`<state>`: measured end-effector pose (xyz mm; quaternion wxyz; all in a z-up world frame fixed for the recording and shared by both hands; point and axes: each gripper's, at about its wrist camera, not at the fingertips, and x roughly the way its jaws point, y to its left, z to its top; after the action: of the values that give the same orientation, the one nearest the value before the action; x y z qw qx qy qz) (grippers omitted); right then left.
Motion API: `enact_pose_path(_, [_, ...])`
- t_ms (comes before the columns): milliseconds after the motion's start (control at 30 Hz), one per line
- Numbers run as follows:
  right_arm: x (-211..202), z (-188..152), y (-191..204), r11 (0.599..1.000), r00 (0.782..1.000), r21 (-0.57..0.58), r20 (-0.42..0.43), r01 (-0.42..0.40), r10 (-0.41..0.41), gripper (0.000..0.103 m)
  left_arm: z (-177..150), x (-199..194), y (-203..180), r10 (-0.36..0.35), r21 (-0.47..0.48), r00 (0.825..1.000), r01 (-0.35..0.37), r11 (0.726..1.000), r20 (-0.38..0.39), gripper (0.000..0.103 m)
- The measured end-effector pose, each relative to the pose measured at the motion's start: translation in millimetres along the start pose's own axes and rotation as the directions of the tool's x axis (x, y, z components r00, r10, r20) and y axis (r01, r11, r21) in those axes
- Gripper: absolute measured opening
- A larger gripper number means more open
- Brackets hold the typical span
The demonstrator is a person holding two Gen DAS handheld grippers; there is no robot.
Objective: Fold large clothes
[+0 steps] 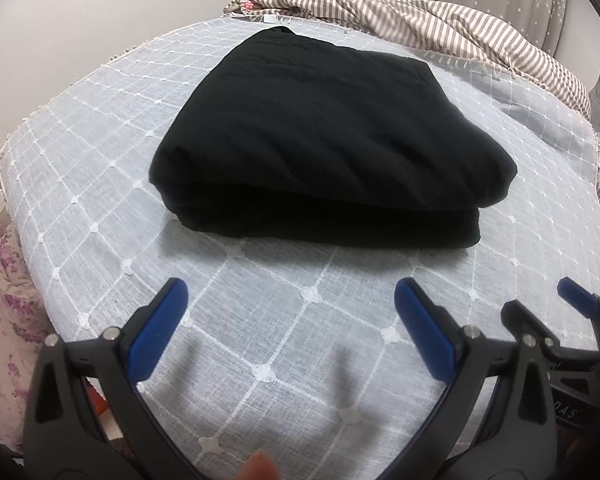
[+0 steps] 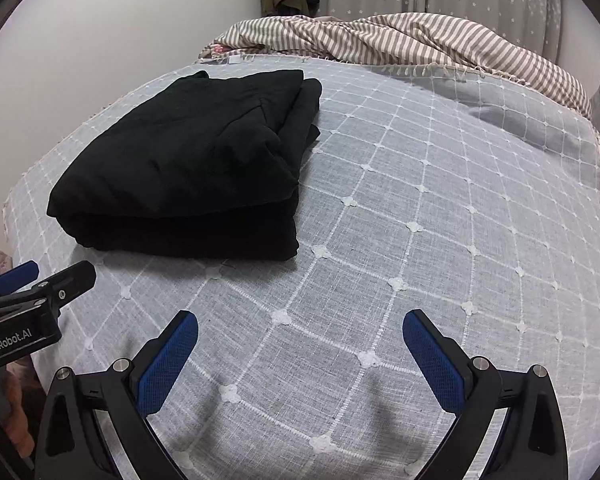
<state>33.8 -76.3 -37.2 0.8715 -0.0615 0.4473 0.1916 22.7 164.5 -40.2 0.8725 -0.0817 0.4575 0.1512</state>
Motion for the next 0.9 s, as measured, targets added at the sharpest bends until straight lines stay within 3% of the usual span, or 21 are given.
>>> enact_pose_path(900, [11, -5, 4, 1.000, 0.999, -0.003, -0.034, -0.027, 0.026, 0.103, 0, 1, 4, -0.040, -0.009, 0.999, 0.039, 0.999, -0.021, 0.103])
